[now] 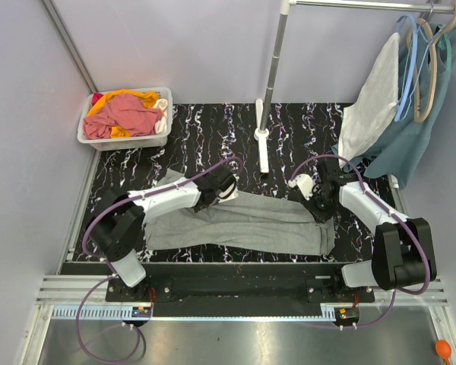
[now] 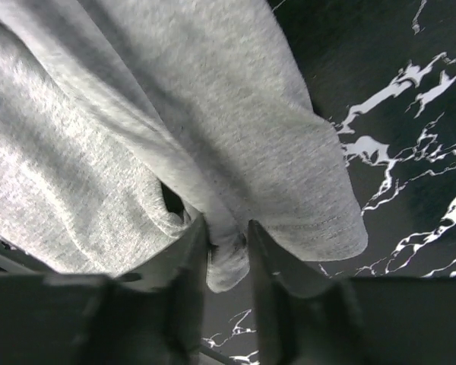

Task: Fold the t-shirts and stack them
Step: Fold the tshirt

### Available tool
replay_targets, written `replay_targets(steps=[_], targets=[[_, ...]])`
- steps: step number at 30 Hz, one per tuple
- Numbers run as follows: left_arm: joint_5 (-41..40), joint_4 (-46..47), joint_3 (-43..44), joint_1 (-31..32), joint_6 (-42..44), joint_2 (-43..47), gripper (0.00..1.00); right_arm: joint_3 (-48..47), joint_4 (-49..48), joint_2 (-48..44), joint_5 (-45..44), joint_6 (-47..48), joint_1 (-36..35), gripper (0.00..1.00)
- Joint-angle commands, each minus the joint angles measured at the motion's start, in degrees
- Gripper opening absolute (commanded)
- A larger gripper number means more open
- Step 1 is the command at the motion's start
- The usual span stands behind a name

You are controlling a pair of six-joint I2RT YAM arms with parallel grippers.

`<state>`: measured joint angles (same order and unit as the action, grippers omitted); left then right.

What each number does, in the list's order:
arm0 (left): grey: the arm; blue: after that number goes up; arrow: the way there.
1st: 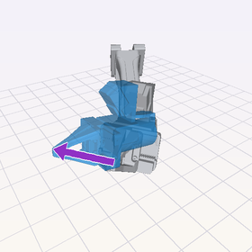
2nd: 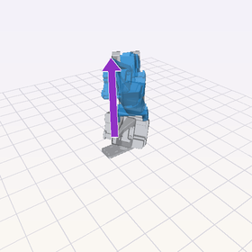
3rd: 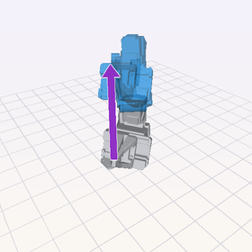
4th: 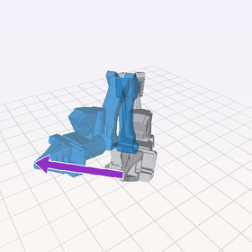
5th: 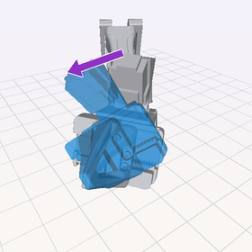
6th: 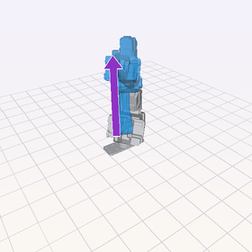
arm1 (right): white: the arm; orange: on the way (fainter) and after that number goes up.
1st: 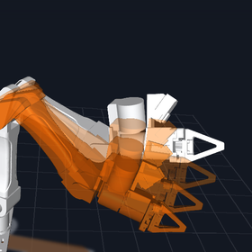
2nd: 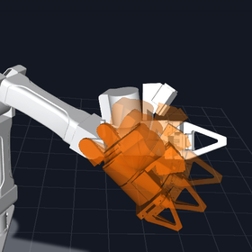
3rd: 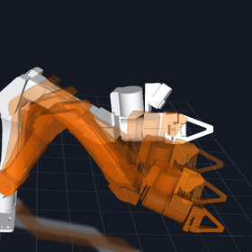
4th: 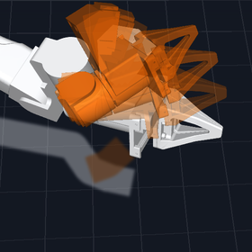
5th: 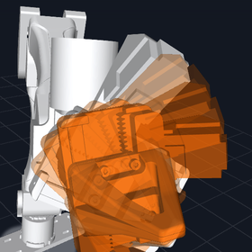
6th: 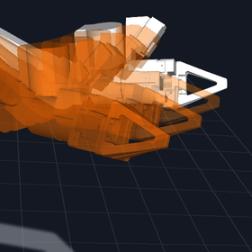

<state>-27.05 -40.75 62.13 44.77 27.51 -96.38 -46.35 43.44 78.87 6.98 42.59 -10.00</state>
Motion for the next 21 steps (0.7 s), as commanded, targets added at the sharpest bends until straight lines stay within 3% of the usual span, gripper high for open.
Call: replay_targets(steps=[1, 6, 13, 21], targets=[[-1.34, -0.91, -0.6, 0.84, -1.23, -0.12, 0.0, 0.29, 2.26, -2.23, -1.89, -0.31, -0.99, 0.37], [-1.16, -2.31, -0.52, 1.81, -1.75, -0.65, 0.02, 0.12, 5.34, -4.16, -2.24, -0.49, -1.6, 0.41], [1.11, -6.79, 1.06, 3.91, -3.42, -0.21, 0.17, -0.23, 6.66, -3.81, -3.29, -0.22, -2.13, 0.42], [-0.01, -7.07, 1.15, 5.59, -3.87, 2.77, 0.52, -1.64, 5.25, -0.83, -2.24, -1.19, -2.83, 0.41]])
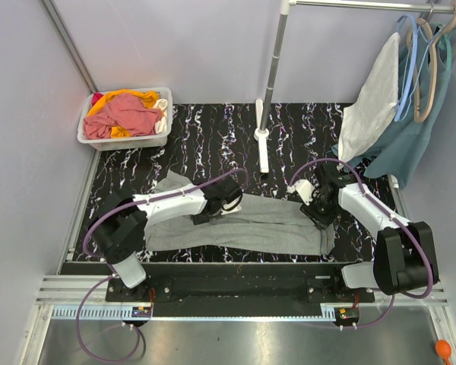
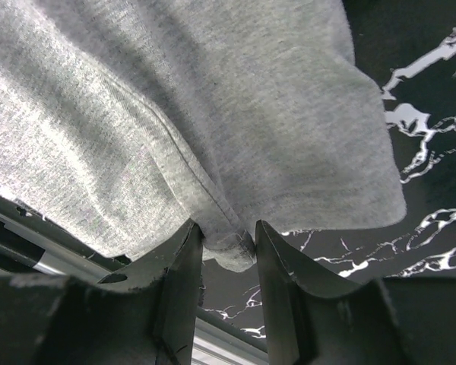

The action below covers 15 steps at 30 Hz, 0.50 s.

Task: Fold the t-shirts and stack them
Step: Fold the tshirt

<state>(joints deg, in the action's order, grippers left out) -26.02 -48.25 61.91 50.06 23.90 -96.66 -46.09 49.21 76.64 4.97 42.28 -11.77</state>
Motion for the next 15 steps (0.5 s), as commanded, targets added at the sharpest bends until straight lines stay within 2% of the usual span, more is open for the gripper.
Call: replay_targets(steps=[1, 5, 6, 9, 15], targets=[[-1.57, 1.39, 1.11, 0.21, 0.18, 3.41, 0.54, -1.9, -0.61, 1.93, -0.23, -1.23, -1.24, 0.41], [-3.51, 8.24, 0.84, -0.49, 2.2, 5.6, 0.67, -1.64, -1.05, 2.11, -0.4, -1.33, -1.59, 0.41], [-3.25, 9.39, 0.76, -0.84, 3.07, 6.74, 0.73, -1.38, -1.22, 2.02, -0.49, -1.33, -1.68, 0.41], [-1.94, 12.47, 0.84, -3.3, 4.74, 8.24, 0.8, -0.85, -1.57, 1.58, -0.84, -1.24, -1.68, 0.4], [1.84, 15.28, 1.72, -13.74, 8.62, 8.07, 0.83, -0.15, -3.06, 1.41, -1.63, -1.15, -1.68, 0.4]])
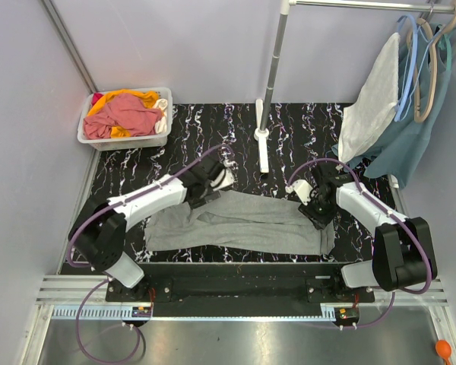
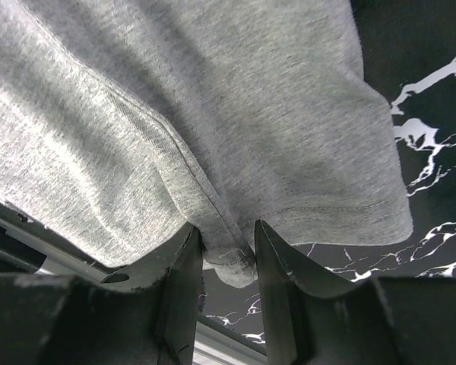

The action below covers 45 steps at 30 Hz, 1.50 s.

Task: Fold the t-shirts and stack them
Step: Fold the tshirt

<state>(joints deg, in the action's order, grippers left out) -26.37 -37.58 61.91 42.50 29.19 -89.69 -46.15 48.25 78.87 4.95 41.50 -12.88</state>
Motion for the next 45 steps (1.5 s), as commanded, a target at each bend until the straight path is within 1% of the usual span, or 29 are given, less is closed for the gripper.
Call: replay_targets(steps=[1, 3, 8, 9, 11, 12, 15, 18, 20, 23, 25, 33, 36, 37, 38, 41, 42, 45], targets=[[2.72, 4.97, 1.81, -7.25, 3.76, 0.75, 0.83, 0.01, -2.28, -0.74, -1.61, -0.45, -0.56, 0.4], [4.21, 5.77, 1.81, -9.62, 4.64, -0.22, 0.84, -0.34, -2.63, -0.56, -1.52, -0.71, -0.56, 0.4], [8.69, 4.81, 0.84, -12.35, 6.14, -1.54, 0.84, -0.52, -2.63, -0.3, -1.7, -0.63, -0.56, 0.39], [12.36, 4.19, 1.37, -14.01, 5.97, -1.45, 0.84, -0.43, -2.72, -0.38, -1.7, -0.54, -0.56, 0.39], [16.51, 1.99, 2.33, -16.04, 5.88, -1.89, 0.85, -0.08, -2.98, -0.3, -1.52, -0.54, -0.56, 0.39], [20.27, 1.12, 3.47, -18.13, 5.97, -2.15, 0.85, -0.08, -2.99, -0.12, -1.44, -0.54, -0.48, 0.39], [25.99, -1.43, 5.58, -21.65, 7.63, -3.73, 0.83, 0.1, -3.16, 0.14, -1.08, -0.71, -0.65, 0.39], [30.84, -3.63, 7.17, -23.77, 9.48, -5.58, 0.79, 0.27, -3.16, 0.06, -0.82, -0.98, -0.56, 0.39], [32.69, -4.69, 7.61, -24.13, 10.62, -6.63, 0.77, 0.62, -3.34, 0.14, -0.91, -0.98, -0.65, 0.38], [34.36, -6.27, 8.4, -25.09, 11.85, -8.3, 0.7, 1.06, -3.42, 0.06, -0.99, -0.98, -0.56, 0.38], [34.98, -7.15, 8.84, -25.62, 12.47, -9.62, 0.62, 1.24, -3.34, -0.12, -1.08, -0.98, -0.48, 0.38], [36.65, -8.47, 10.07, -28.17, 13.79, -11.73, 0.55, 1.59, -3.42, -0.38, -1.08, -1.06, -0.56, 0.37], [36.74, -9.0, 10.07, -28.61, 14.14, -11.91, 0.5, 1.77, -3.42, -0.3, -0.73, -1.24, -0.56, 0.37], [36.74, -9.0, 10.16, -28.61, 14.23, -12.0, 0.47, 1.85, -3.34, -0.3, -0.73, -1.24, -0.56, 0.37], [36.74, -9.17, 10.16, -28.79, 14.23, -12.09, 0.41, 1.85, -3.42, -0.3, -0.64, -1.33, -0.65, 0.37], [36.74, -9.44, 9.64, -28.79, 14.32, -12.18, 0.31, 1.77, -3.42, -0.38, -0.73, -1.42, -0.65, 0.36], [36.65, -9.35, 9.46, -28.79, 14.23, -12.26, 0.3, 1.77, -3.42, -0.38, -0.73, -1.42, -0.65, 0.36], [36.65, -9.44, 8.58, -28.88, 14.23, -12.09, 0.22, 1.85, -3.34, -0.65, -0.73, -1.5, -0.65, 0.36]])
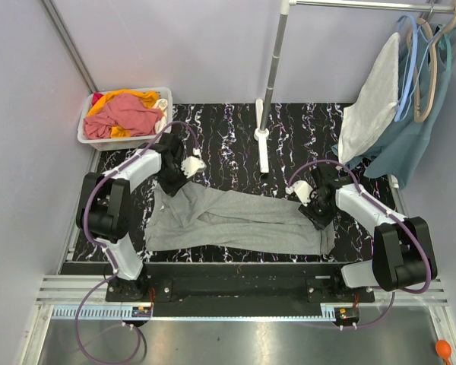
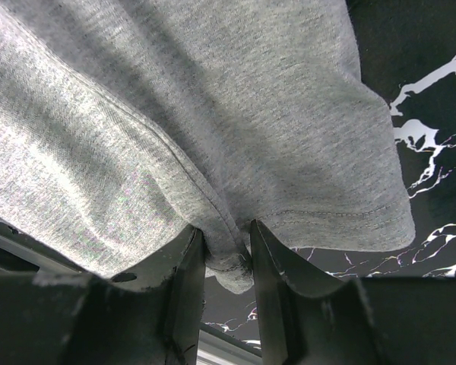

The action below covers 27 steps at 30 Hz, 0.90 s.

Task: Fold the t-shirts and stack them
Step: Fold the tshirt

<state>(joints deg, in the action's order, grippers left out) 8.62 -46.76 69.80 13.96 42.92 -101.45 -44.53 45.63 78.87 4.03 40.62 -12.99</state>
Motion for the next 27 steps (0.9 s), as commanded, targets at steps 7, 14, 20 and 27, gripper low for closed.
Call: replay_targets(steps=[7, 14, 20, 27], targets=[[0.96, -0.61, -1.51, -0.42, -0.81, 4.67, 0.03, 0.76, -0.8, -0.91, 0.36, -0.72, -0.54, 0.36], [-0.89, -4.03, -3.0, -0.33, -1.87, 12.67, 0.0, 0.5, -0.89, -0.47, 0.45, -0.89, -0.8, 0.36], [-2.65, -6.84, -5.11, -0.33, -1.87, 16.54, 0.0, 0.15, -0.45, -1.0, -0.08, -0.72, -0.81, 0.35], [-3.0, -11.68, -5.73, 0.98, -2.57, 19.44, 0.0, 0.32, 0.08, -1.96, -0.34, -0.46, -0.98, 0.35]])
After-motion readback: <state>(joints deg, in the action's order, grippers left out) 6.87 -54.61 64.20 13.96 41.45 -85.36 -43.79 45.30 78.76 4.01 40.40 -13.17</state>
